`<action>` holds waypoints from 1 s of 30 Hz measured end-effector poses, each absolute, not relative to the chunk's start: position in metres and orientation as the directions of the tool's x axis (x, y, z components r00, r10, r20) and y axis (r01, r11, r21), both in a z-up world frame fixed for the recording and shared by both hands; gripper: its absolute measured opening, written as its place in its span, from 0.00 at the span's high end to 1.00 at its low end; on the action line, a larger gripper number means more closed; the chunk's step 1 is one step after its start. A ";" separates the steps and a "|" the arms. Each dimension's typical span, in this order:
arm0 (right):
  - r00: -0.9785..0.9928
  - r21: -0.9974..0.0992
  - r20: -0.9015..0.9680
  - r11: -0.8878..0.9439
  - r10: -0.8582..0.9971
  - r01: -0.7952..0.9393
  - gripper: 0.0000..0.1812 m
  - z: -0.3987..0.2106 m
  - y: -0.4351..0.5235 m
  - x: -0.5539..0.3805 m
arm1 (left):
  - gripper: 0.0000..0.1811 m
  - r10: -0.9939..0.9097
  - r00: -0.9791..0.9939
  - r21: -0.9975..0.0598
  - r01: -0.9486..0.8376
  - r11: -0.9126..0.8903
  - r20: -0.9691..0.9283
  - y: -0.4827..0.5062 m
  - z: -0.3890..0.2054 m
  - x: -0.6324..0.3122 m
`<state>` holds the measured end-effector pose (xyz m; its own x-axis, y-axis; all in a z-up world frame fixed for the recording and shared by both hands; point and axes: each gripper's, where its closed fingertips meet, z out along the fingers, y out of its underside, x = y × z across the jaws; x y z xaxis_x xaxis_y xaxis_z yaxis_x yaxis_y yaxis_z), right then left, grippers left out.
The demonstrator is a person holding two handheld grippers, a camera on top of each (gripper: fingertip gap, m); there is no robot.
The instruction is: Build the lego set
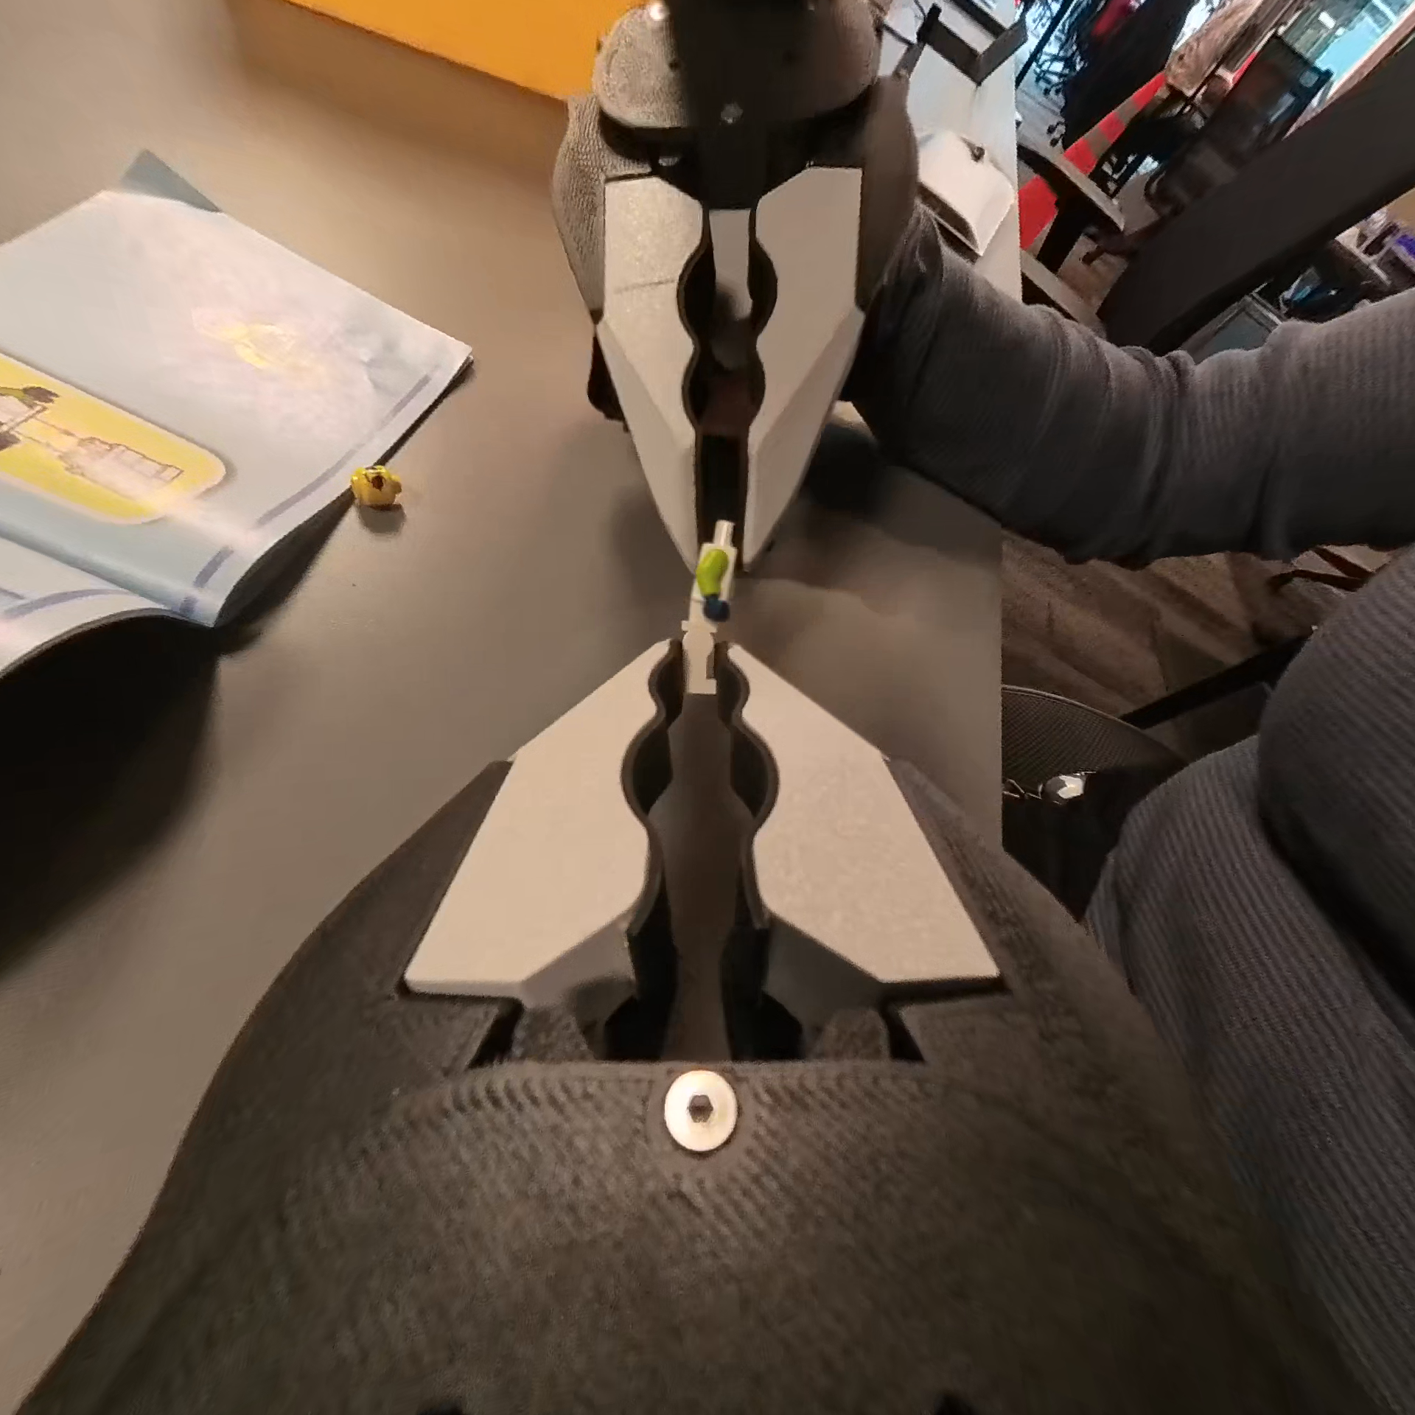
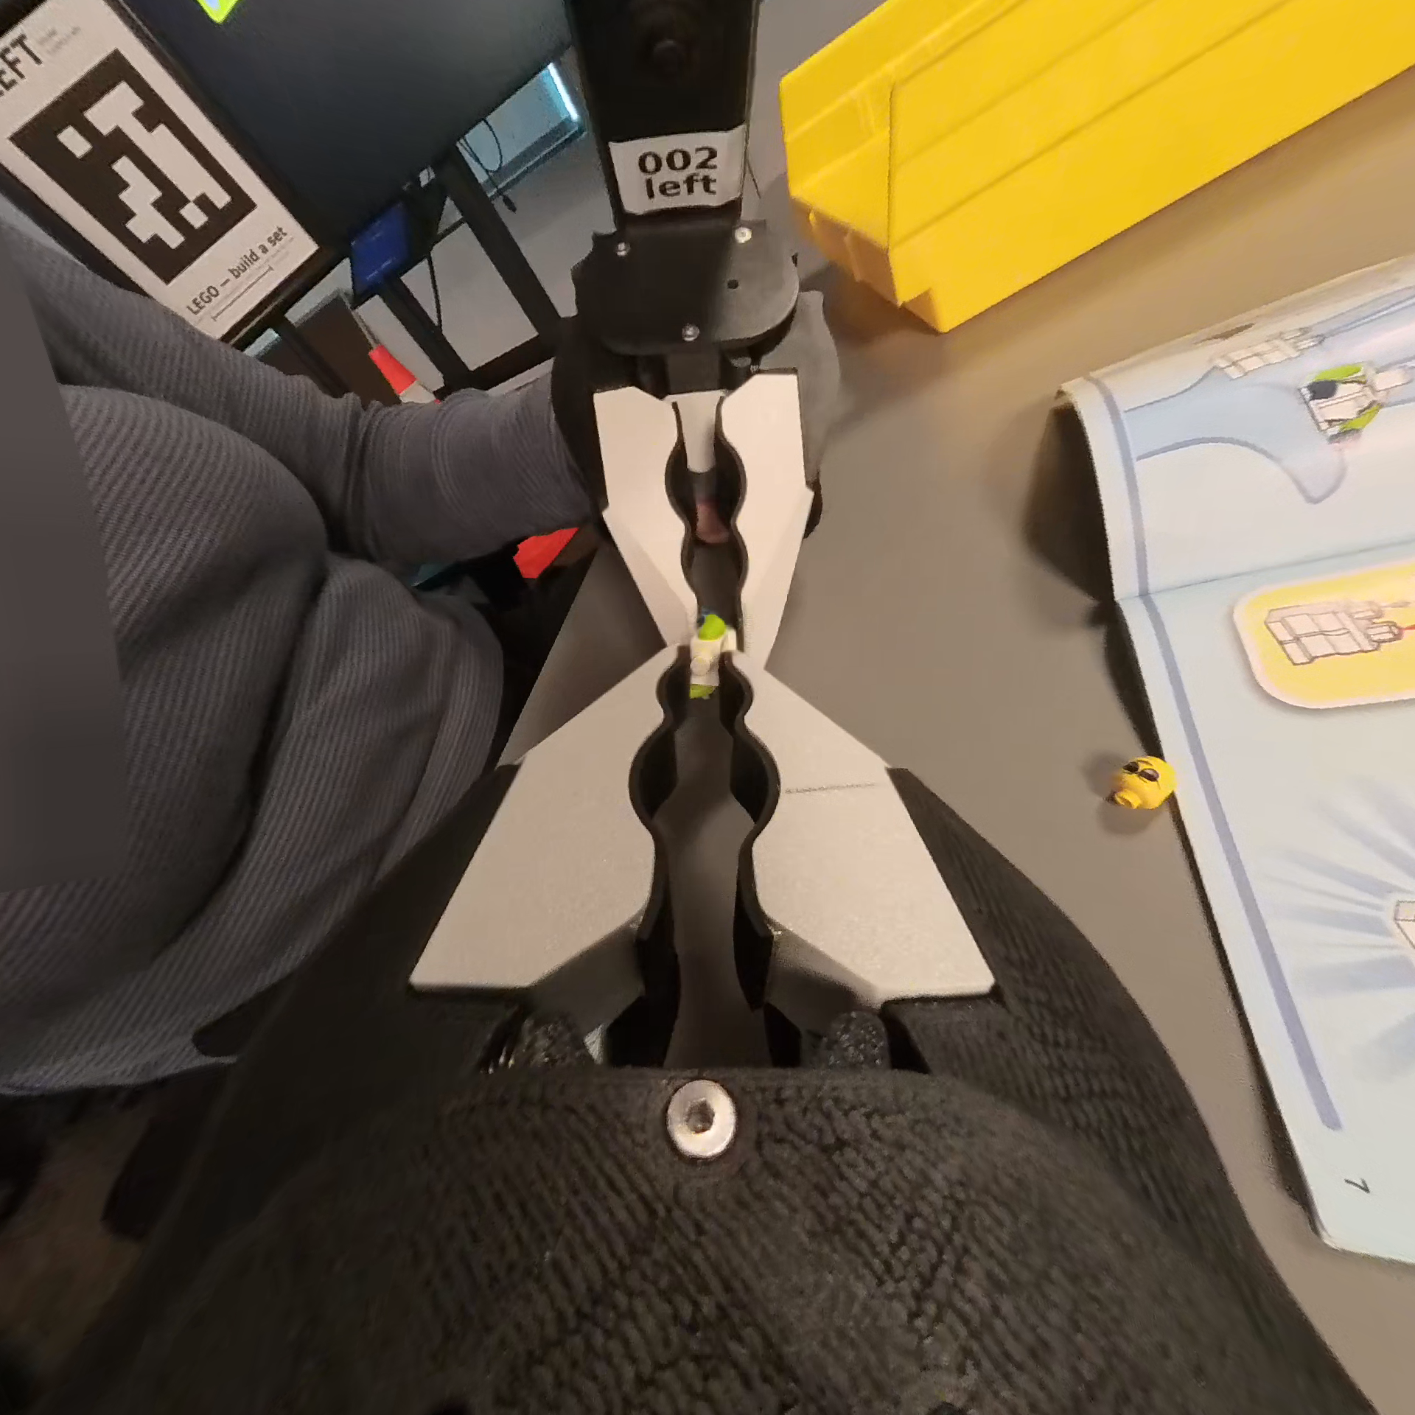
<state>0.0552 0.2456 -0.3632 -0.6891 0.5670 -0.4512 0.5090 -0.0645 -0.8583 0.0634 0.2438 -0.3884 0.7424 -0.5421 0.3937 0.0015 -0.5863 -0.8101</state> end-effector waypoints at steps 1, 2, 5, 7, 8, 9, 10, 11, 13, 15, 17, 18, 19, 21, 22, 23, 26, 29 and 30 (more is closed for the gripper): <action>-0.687 -0.857 -0.451 -0.063 0.570 0.511 0.97 -0.364 0.246 0.055 | 0.97 -0.544 0.739 -0.809 0.002 -0.588 0.398 0.244 -0.388 0.064; -0.687 -0.861 -0.442 -0.057 0.576 0.506 0.97 -0.364 0.247 0.055 | 0.97 -0.546 0.735 -0.809 0.006 -0.588 0.402 0.243 -0.388 0.064; -0.689 -0.865 -0.430 -0.048 0.583 0.499 0.97 -0.364 0.247 0.054 | 0.97 -0.546 0.730 -0.805 0.011 -0.593 0.412 0.243 -0.388 0.064; -0.688 -0.863 -0.430 -0.042 0.585 0.503 0.97 -0.366 0.246 0.054 | 0.97 -0.546 0.733 -0.802 0.000 -0.597 0.406 0.243 -0.389 0.064; -0.686 -0.864 -0.425 -0.040 0.590 0.501 0.97 -0.366 0.246 0.054 | 0.97 -0.544 0.735 -0.801 -0.001 -0.598 0.405 0.243 -0.390 0.063; -0.686 -0.867 -0.421 -0.039 0.593 0.497 0.97 -0.366 0.246 0.053 | 0.97 -0.544 0.734 -0.802 0.003 -0.598 0.408 0.243 -0.389 0.063; -0.685 -0.867 -0.421 -0.041 0.594 0.497 0.97 -0.366 0.246 0.053 | 0.97 -0.544 0.732 -0.803 0.007 -0.596 0.410 0.243 -0.389 0.063; -0.683 -0.864 -0.425 -0.040 0.593 0.502 0.97 -0.366 0.246 0.053 | 0.97 -0.545 0.731 -0.802 0.004 -0.597 0.409 0.242 -0.389 0.063; -0.679 -0.862 -0.424 -0.037 0.599 0.505 0.97 -0.368 0.246 0.052 | 0.97 -0.544 0.736 -0.802 -0.003 -0.598 0.403 0.242 -0.390 0.062; -0.675 -0.869 -0.421 -0.056 0.605 0.492 0.97 -0.365 0.246 0.050 | 0.97 -0.540 0.733 -0.808 0.021 -0.589 0.414 0.243 -0.387 0.061; -0.670 -0.877 -0.416 -0.078 0.615 0.473 0.97 -0.361 0.246 0.046 | 0.97 -0.532 0.730 -0.814 0.058 -0.578 0.429 0.244 -0.382 0.057; -0.666 -0.881 -0.411 -0.082 0.623 0.467 0.97 -0.361 0.247 0.044 | 0.98 -0.526 0.732 -0.815 0.070 -0.575 0.433 0.244 -0.382 0.056; -0.662 -0.884 -0.403 -0.082 0.632 0.459 0.97 -0.361 0.247 0.043 | 0.98 -0.520 0.734 -0.815 0.078 -0.575 0.437 0.245 -0.381 0.055; -0.651 -0.892 -0.389 -0.091 0.651 0.442 0.97 -0.359 0.248 0.039 | 0.98 -0.506 0.734 -0.812 0.104 -0.574 0.452 0.246 -0.380 0.051; -0.646 -0.898 -0.380 -0.098 0.662 0.428 0.97 -0.358 0.248 0.037 | 0.98 -0.499 0.731 -0.811 0.126 -0.571 0.465 0.247 -0.378 0.049; -0.643 -0.904 -0.374 -0.108 0.668 0.413 0.97 -0.355 0.249 0.035 | 0.98 -0.496 0.725 -0.812 0.148 -0.565 0.478 0.247 -0.376 0.047; -0.632 -0.891 -0.422 -0.169 0.650 0.421 0.97 -0.352 0.248 0.032 | 0.98 -0.499 0.709 -0.814 0.183 -0.552 0.498 0.247 -0.371 0.045; -0.615 -0.869 -0.465 -0.198 0.636 0.453 0.97 -0.353 0.247 0.030 | 0.98 -0.514 0.708 -0.822 0.167 -0.544 0.484 0.245 -0.371 0.047; -0.612 -0.862 -0.481 -0.212 0.628 0.460 0.97 -0.353 0.247 0.030 | 0.98 -0.516 0.711 -0.826 0.164 -0.539 0.478 0.244 -0.370 0.046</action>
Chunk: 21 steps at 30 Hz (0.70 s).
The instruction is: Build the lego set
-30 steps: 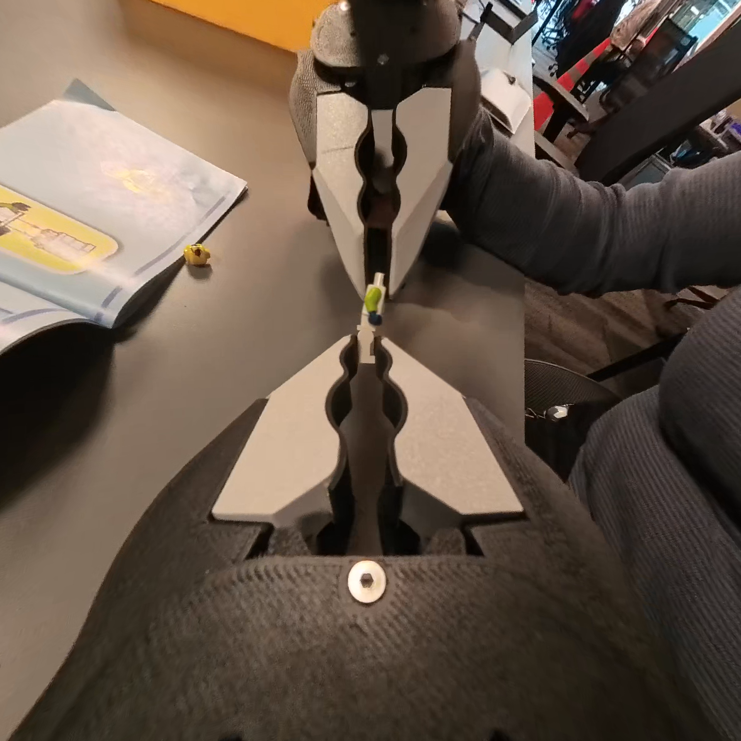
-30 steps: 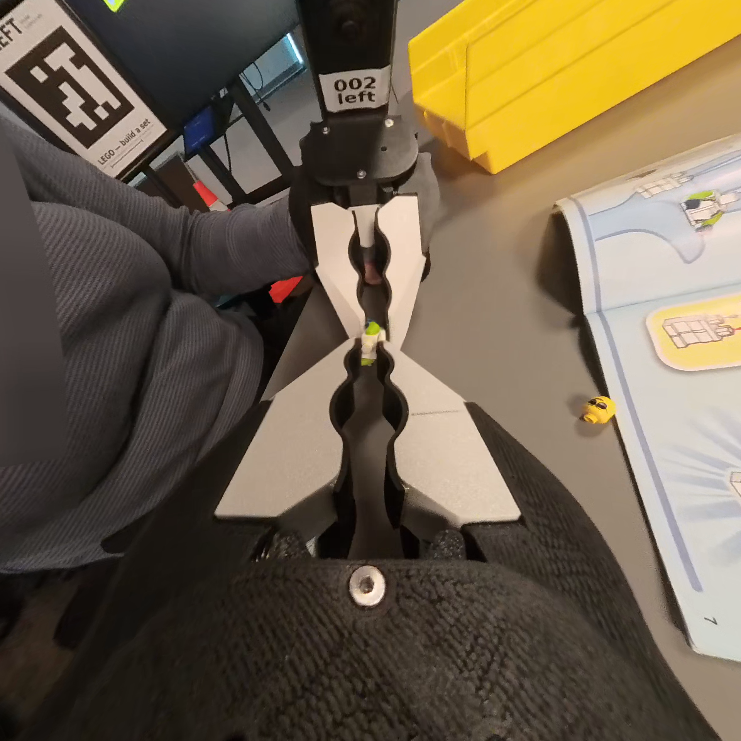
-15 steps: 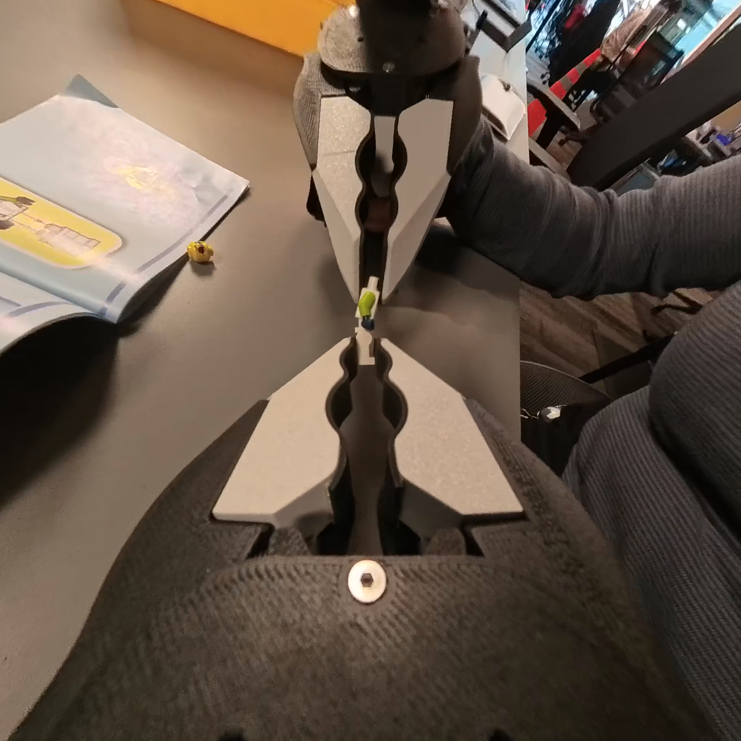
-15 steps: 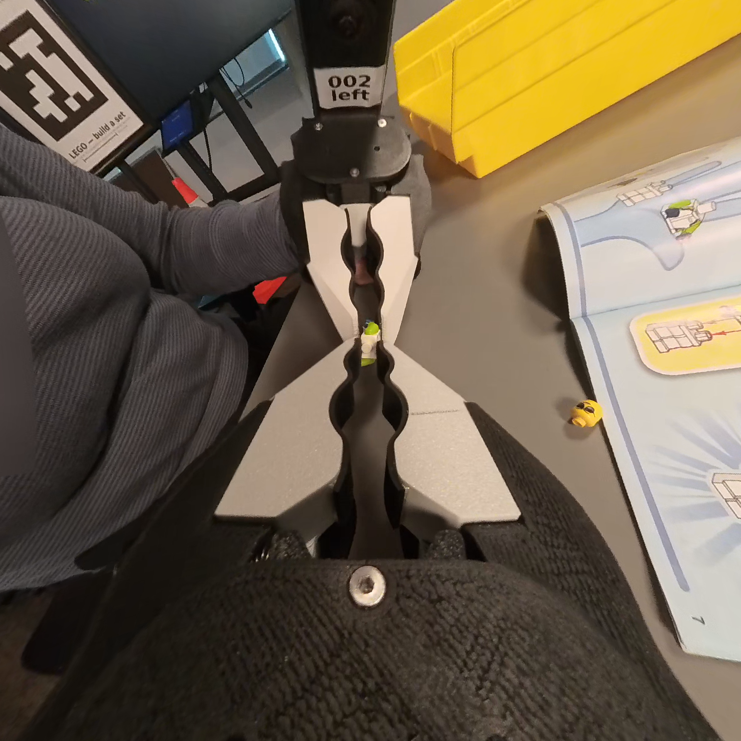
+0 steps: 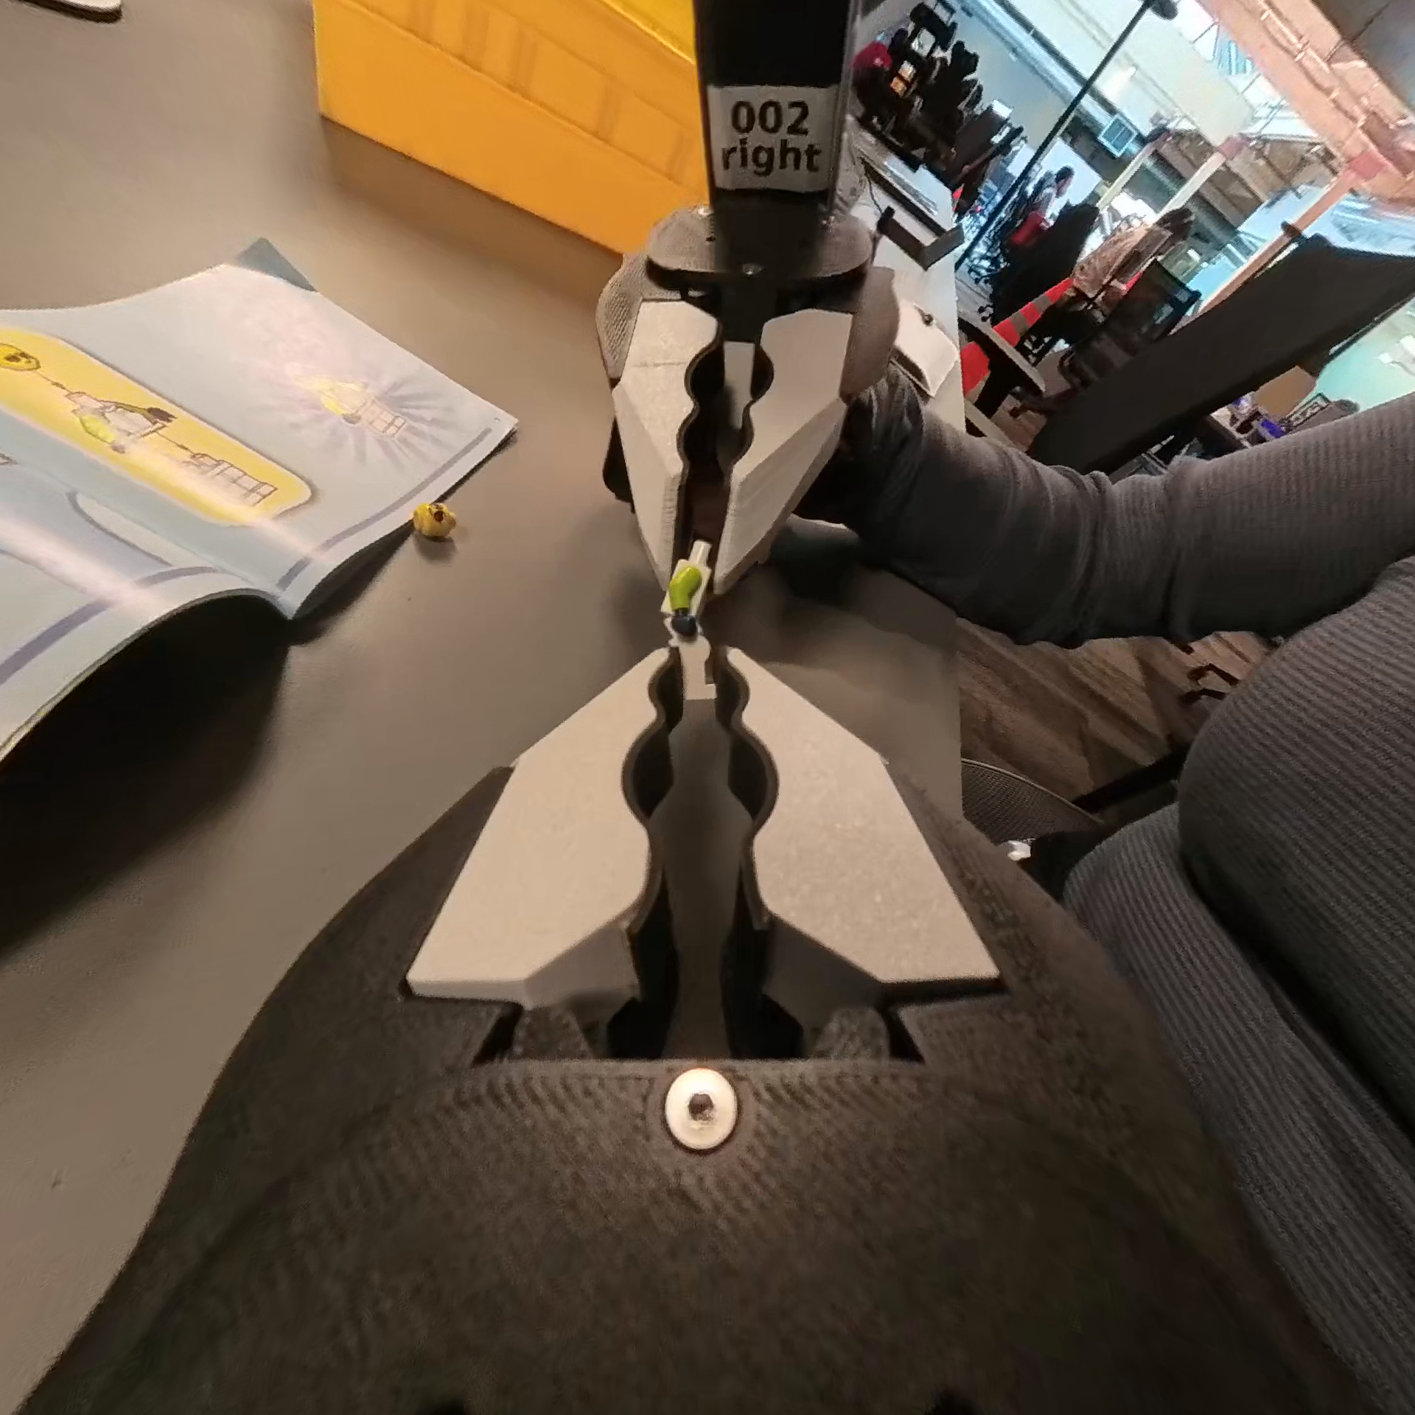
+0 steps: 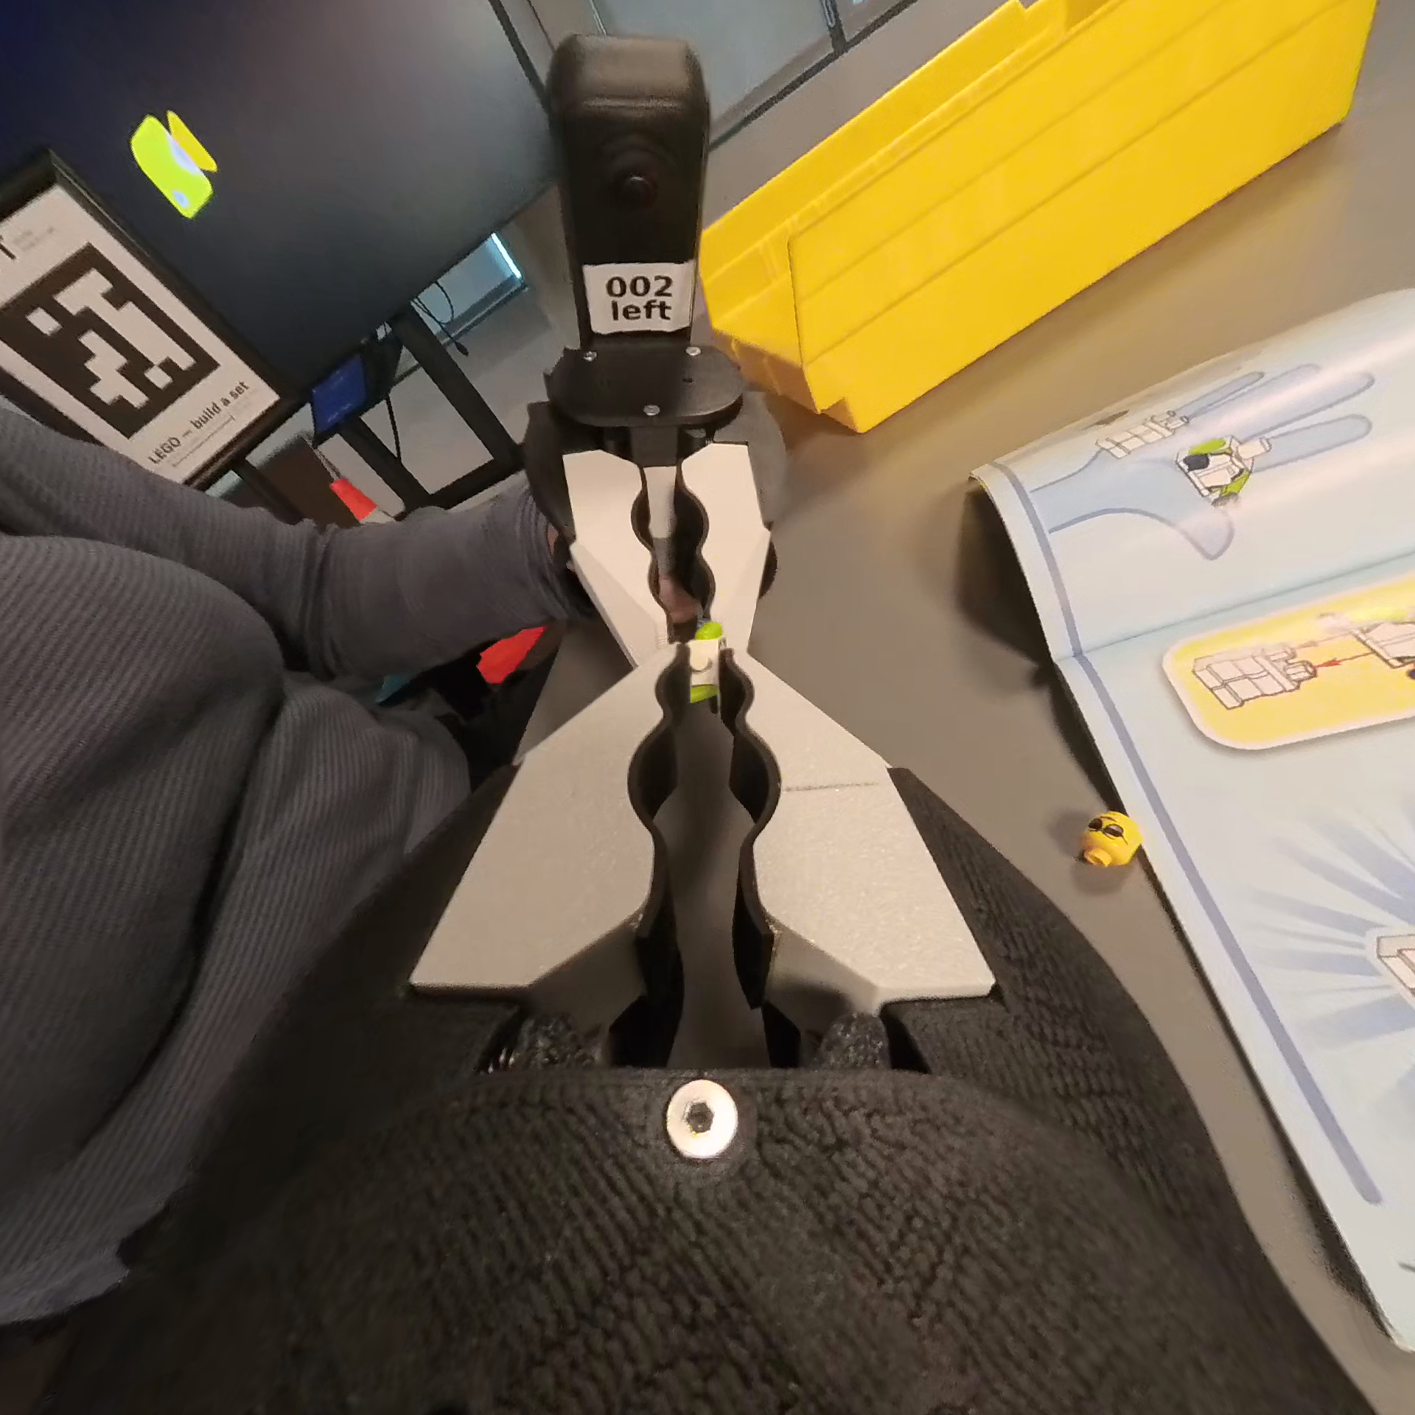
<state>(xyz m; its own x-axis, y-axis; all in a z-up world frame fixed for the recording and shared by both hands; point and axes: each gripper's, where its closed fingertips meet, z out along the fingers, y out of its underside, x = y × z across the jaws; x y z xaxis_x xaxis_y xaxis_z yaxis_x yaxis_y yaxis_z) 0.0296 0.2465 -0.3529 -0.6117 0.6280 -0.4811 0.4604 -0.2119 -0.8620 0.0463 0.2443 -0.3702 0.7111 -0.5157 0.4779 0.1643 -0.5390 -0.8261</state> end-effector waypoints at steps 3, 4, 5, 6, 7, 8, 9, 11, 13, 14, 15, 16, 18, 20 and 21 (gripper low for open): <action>-0.609 -0.837 -0.526 -0.237 0.594 0.493 0.97 -0.353 0.244 0.031 | 0.98 -0.530 0.705 -0.830 0.150 -0.537 0.471 0.242 -0.370 0.048; -0.610 -0.830 -0.540 -0.244 0.580 0.502 0.97 -0.352 0.244 0.032 | 0.98 -0.536 0.705 -0.834 0.143 -0.534 0.464 0.241 -0.370 0.049; -0.611 -0.821 -0.555 -0.253 0.564 0.511 0.97 -0.352 0.243 0.033 | 0.98 -0.544 0.703 -0.837 0.136 -0.530 0.458 0.241 -0.369 0.050; -0.614 -0.814 -0.566 -0.260 0.550 0.519 0.97 -0.351 0.243 0.034 | 0.98 -0.550 0.702 -0.841 0.131 -0.526 0.453 0.240 -0.369 0.051; -0.618 -0.805 -0.582 -0.267 0.529 0.529 0.97 -0.350 0.242 0.035 | 0.97 -0.562 0.697 -0.846 0.122 -0.520 0.446 0.239 -0.368 0.052; -0.617 -0.792 -0.601 -0.274 0.509 0.546 0.97 -0.349 0.241 0.037 | 0.98 -0.570 0.697 -0.851 0.109 -0.514 0.434 0.238 -0.368 0.054; -0.618 -0.782 -0.614 -0.276 0.491 0.558 0.97 -0.349 0.240 0.038 | 0.98 -0.582 0.697 -0.856 0.091 -0.508 0.419 0.237 -0.368 0.055; -0.618 -0.766 -0.635 -0.279 0.464 0.579 0.97 -0.349 0.237 0.040 | 0.98 -0.602 0.703 -0.869 0.047 -0.493 0.380 0.234 -0.369 0.057; -0.622 -0.759 -0.644 -0.274 0.445 0.590 0.97 -0.349 0.235 0.042 | 0.98 -0.623 0.705 -0.880 0.005 -0.474 0.340 0.231 -0.370 0.058; -0.621 -0.756 -0.647 -0.271 0.442 0.595 0.97 -0.350 0.234 0.042 | 0.98 -0.625 0.713 -0.884 -0.016 -0.467 0.317 0.231 -0.371 0.058; -0.623 -0.751 -0.654 -0.264 0.430 0.606 0.97 -0.350 0.232 0.044 | 0.98 -0.636 0.714 -0.888 -0.042 -0.458 0.294 0.230 -0.372 0.059; -0.619 -0.741 -0.666 -0.265 0.417 0.617 0.97 -0.350 0.231 0.045 | 0.98 -0.646 0.718 -0.894 -0.073 -0.442 0.261 0.228 -0.373 0.060; -0.622 -0.731 -0.678 -0.267 0.392 0.628 0.97 -0.349 0.228 0.046 | 0.98 -0.653 0.723 -0.895 -0.110 -0.433 0.227 0.228 -0.375 0.061; -0.625 -0.742 -0.665 -0.267 0.409 0.615 0.97 -0.349 0.227 0.044 | 0.98 -0.657 0.724 -0.894 -0.129 -0.429 0.211 0.227 -0.376 0.062; -0.631 -0.752 -0.651 -0.250 0.422 0.610 0.97 -0.350 0.226 0.045 | 0.98 -0.662 0.719 -0.889 -0.141 -0.436 0.211 0.226 -0.378 0.063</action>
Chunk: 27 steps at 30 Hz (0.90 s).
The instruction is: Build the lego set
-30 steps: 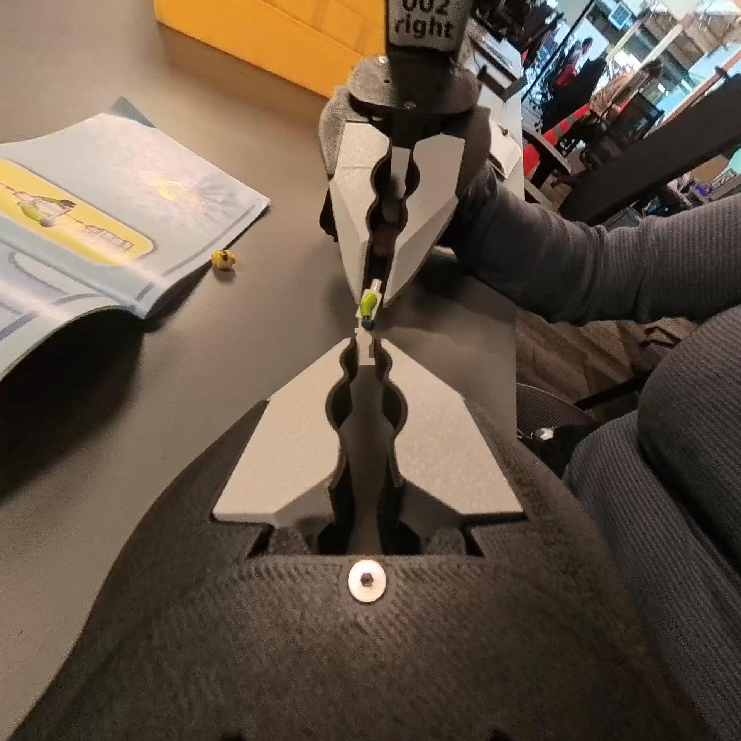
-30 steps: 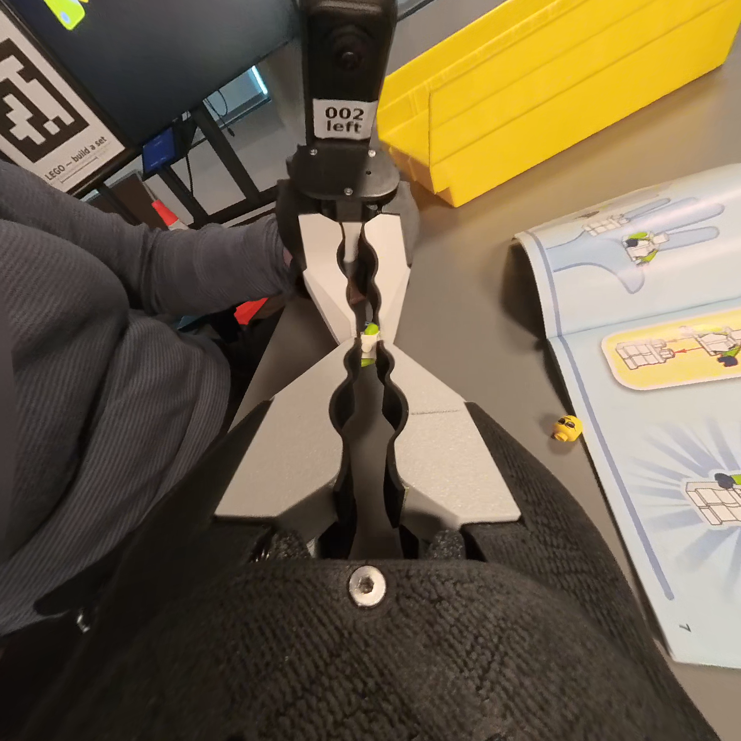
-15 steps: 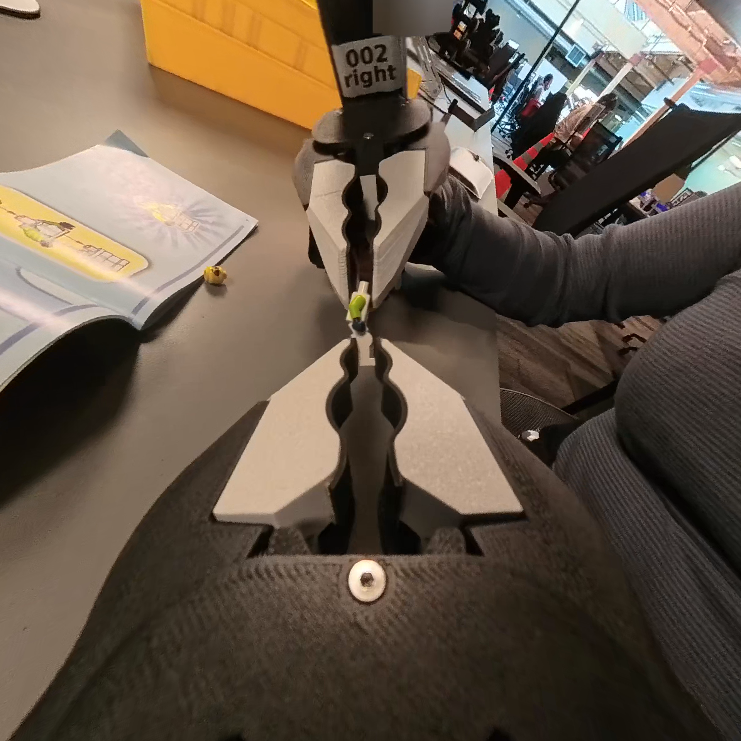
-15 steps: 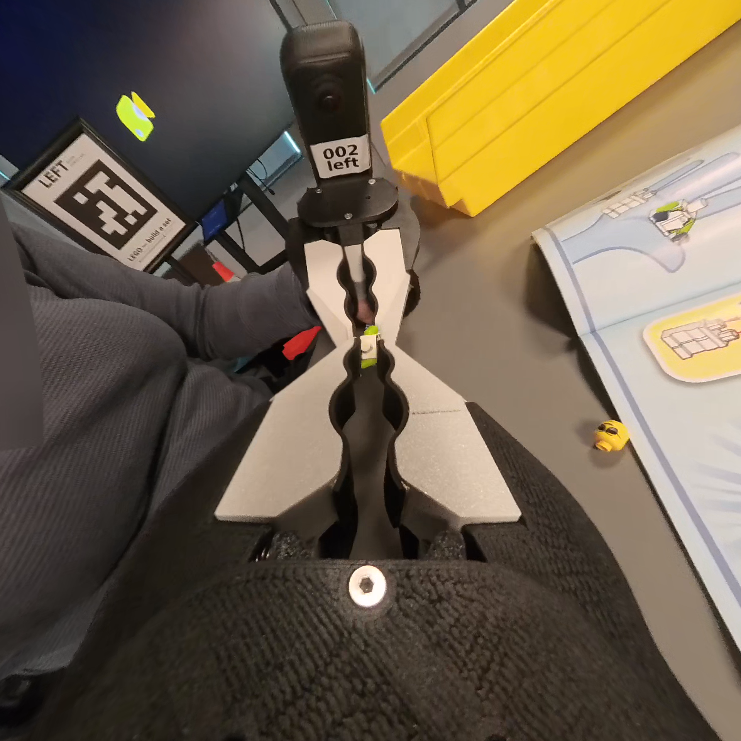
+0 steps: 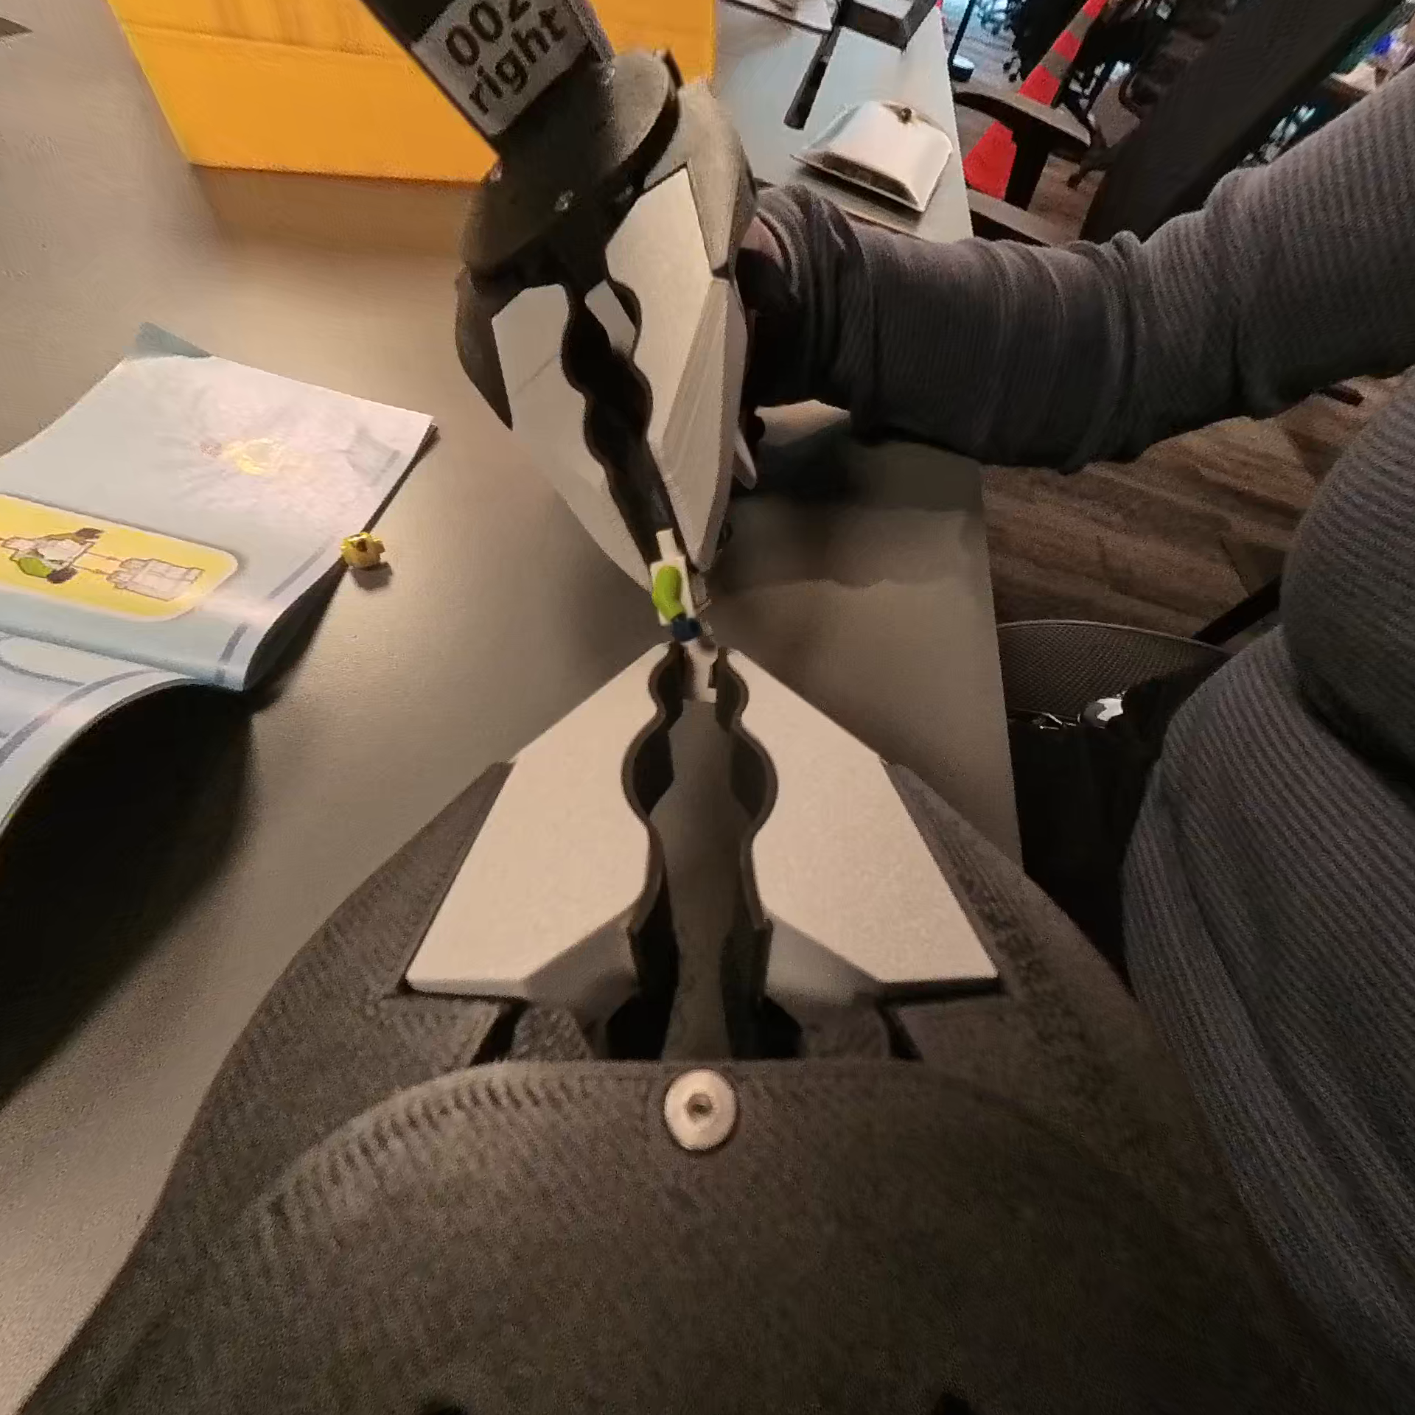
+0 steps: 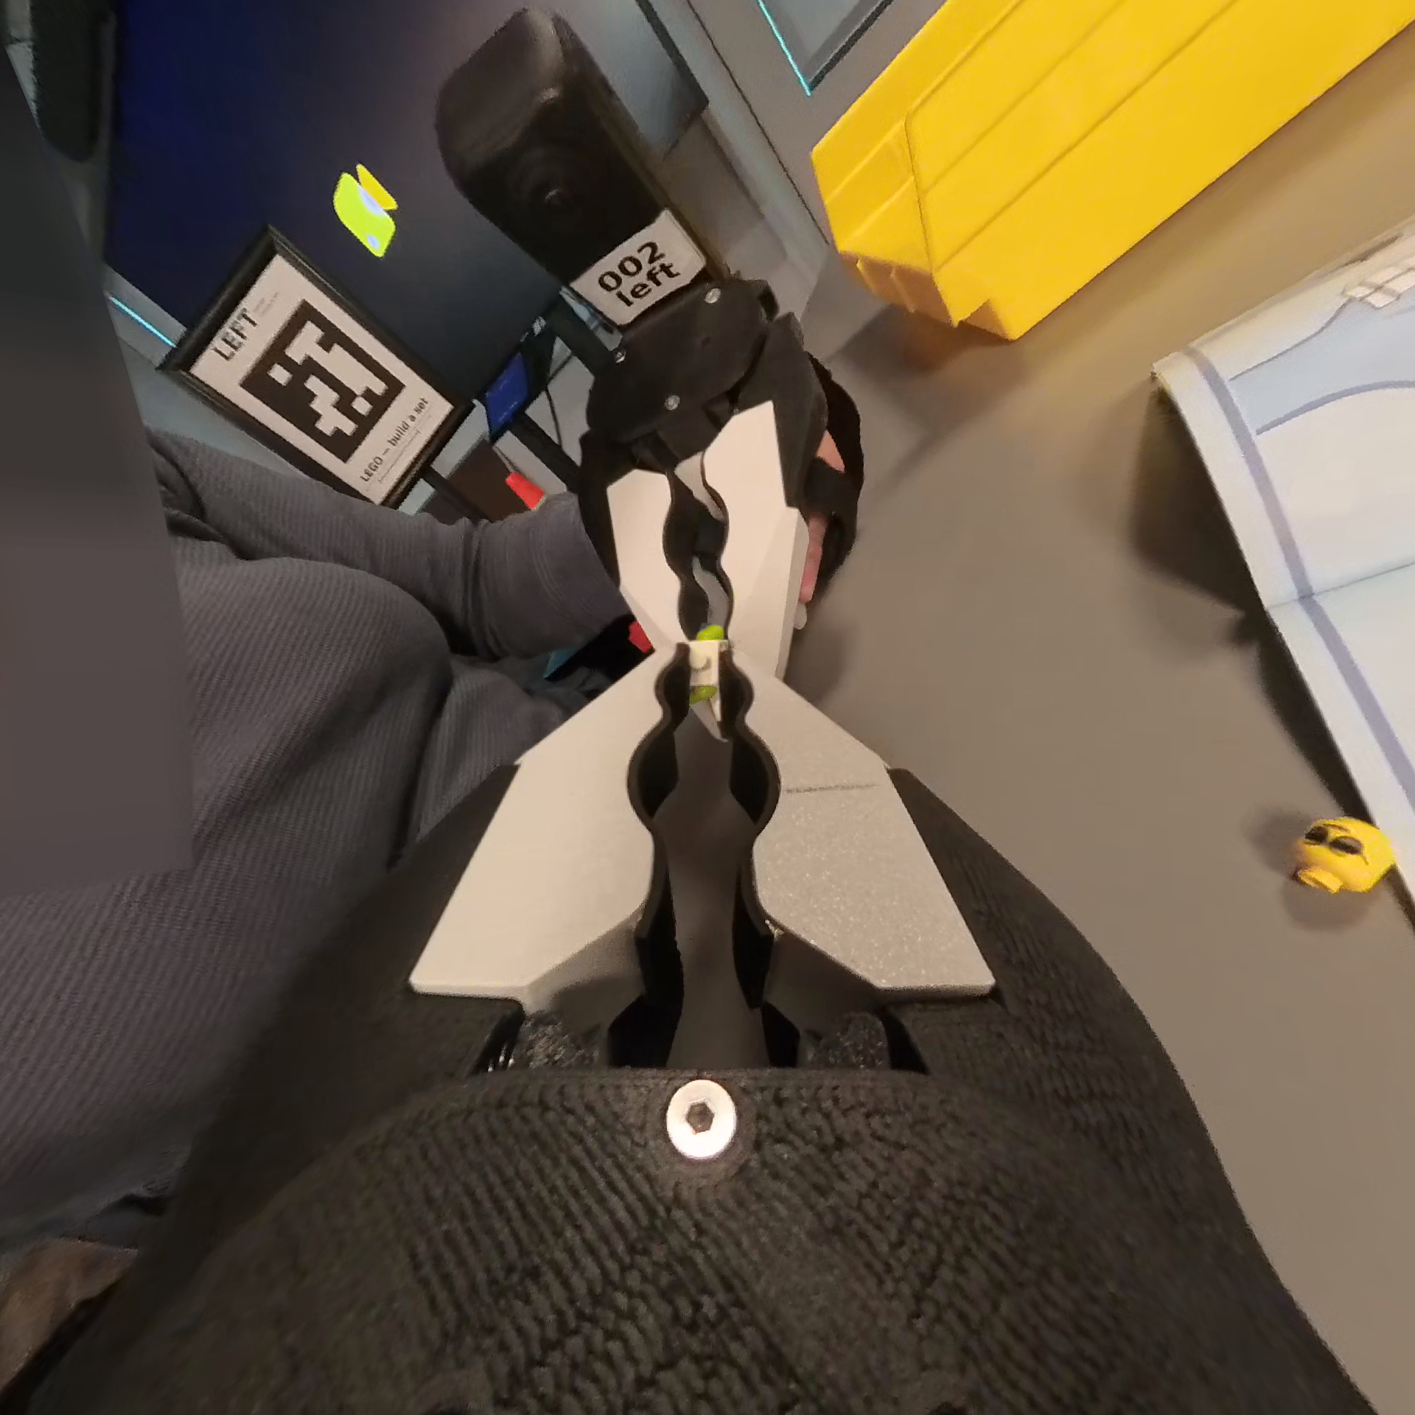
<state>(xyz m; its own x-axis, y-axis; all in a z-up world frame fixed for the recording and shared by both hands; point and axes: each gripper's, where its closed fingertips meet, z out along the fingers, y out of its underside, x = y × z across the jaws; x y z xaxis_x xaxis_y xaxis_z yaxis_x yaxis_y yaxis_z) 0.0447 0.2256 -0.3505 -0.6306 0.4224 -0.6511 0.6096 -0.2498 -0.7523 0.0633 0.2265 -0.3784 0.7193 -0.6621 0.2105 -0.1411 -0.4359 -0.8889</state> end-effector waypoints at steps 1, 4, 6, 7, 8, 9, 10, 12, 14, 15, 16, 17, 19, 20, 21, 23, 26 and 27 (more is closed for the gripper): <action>-0.636 -0.762 -0.639 -0.247 0.433 0.598 0.97 -0.350 0.226 0.045 | 0.98 -0.661 0.722 -0.889 -0.144 -0.434 0.206 0.227 -0.379 0.063; -0.648 -0.791 -0.607 -0.266 0.461 0.552 0.97 -0.346 0.230 0.041 | 0.97 -0.646 0.728 -0.896 -0.098 -0.433 0.232 0.229 -0.375 0.060; -0.655 -0.798 -0.599 -0.280 0.461 0.534 0.97 -0.343 0.232 0.041 | 0.97 -0.643 0.722 -0.901 -0.063 -0.429 0.256 0.230 -0.371 0.058; -0.658 -0.798 -0.600 -0.282 0.455 0.533 0.97 -0.342 0.232 0.041 | 0.97 -0.645 0.720 -0.903 -0.060 -0.425 0.256 0.230 -0.370 0.059; -0.661 -0.796 -0.603 -0.284 0.448 0.534 0.97 -0.342 0.233 0.042 | 0.97 -0.652 0.714 -0.905 -0.061 -0.421 0.255 0.230 -0.369 0.060; -0.660 -0.797 -0.602 -0.286 0.450 0.532 0.97 -0.341 0.234 0.041 | 0.97 -0.656 0.711 -0.908 -0.058 -0.415 0.254 0.230 -0.368 0.060; -0.662 -0.796 -0.604 -0.285 0.444 0.534 0.97 -0.341 0.234 0.042 | 0.97 -0.659 0.706 -0.909 -0.050 -0.413 0.260 0.229 -0.367 0.060; -0.671 -0.793 -0.608 -0.278 0.425 0.542 0.97 -0.340 0.233 0.045 | 0.97 -0.662 0.698 -0.912 -0.029 -0.408 0.274 0.229 -0.364 0.059; -0.674 -0.796 -0.603 -0.265 0.426 0.545 0.97 -0.342 0.232 0.046 | 0.97 -0.671 0.689 -0.914 -0.030 -0.405 0.274 0.227 -0.363 0.060; -0.673 -0.797 -0.601 -0.261 0.430 0.545 0.97 -0.342 0.232 0.046 | 0.97 -0.674 0.687 -0.913 -0.038 -0.407 0.272 0.227 -0.364 0.061; -0.675 -0.797 -0.601 -0.256 0.429 0.547 0.97 -0.343 0.231 0.047 | 0.97 -0.677 0.685 -0.910 -0.048 -0.411 0.270 0.227 -0.365 0.062; -0.676 -0.798 -0.599 -0.256 0.429 0.546 0.97 -0.343 0.231 0.047 | 0.97 -0.679 0.684 -0.910 -0.051 -0.411 0.268 0.227 -0.366 0.062; -0.683 -0.804 -0.592 -0.244 0.428 0.543 0.97 -0.343 0.230 0.048 | 0.97 -0.686 0.676 -0.911 -0.053 -0.409 0.269 0.226 -0.365 0.063; -0.686 -0.804 -0.590 -0.237 0.425 0.545 0.97 -0.344 0.229 0.049 | 0.97 -0.691 0.673 -0.911 -0.062 -0.409 0.265 0.225 -0.366 0.064; -0.689 -0.805 -0.588 -0.230 0.424 0.546 0.97 -0.344 0.228 0.050 | 0.97 -0.694 0.671 -0.910 -0.070 -0.409 0.260 0.224 -0.366 0.065; -0.692 -0.809 -0.583 -0.221 0.426 0.545 0.97 -0.345 0.227 0.051 | 0.97 -0.691 0.674 -0.907 -0.074 -0.415 0.262 0.225 -0.368 0.065; -0.692 -0.806 -0.585 -0.216 0.422 0.550 0.97 -0.345 0.226 0.051 | 0.98 -0.698 0.667 -0.905 -0.087 -0.417 0.258 0.224 -0.369 0.066; -0.693 -0.806 -0.587 -0.217 0.420 0.551 0.97 -0.345 0.226 0.052 | 0.98 -0.701 0.664 -0.905 -0.085 -0.416 0.260 0.224 -0.368 0.066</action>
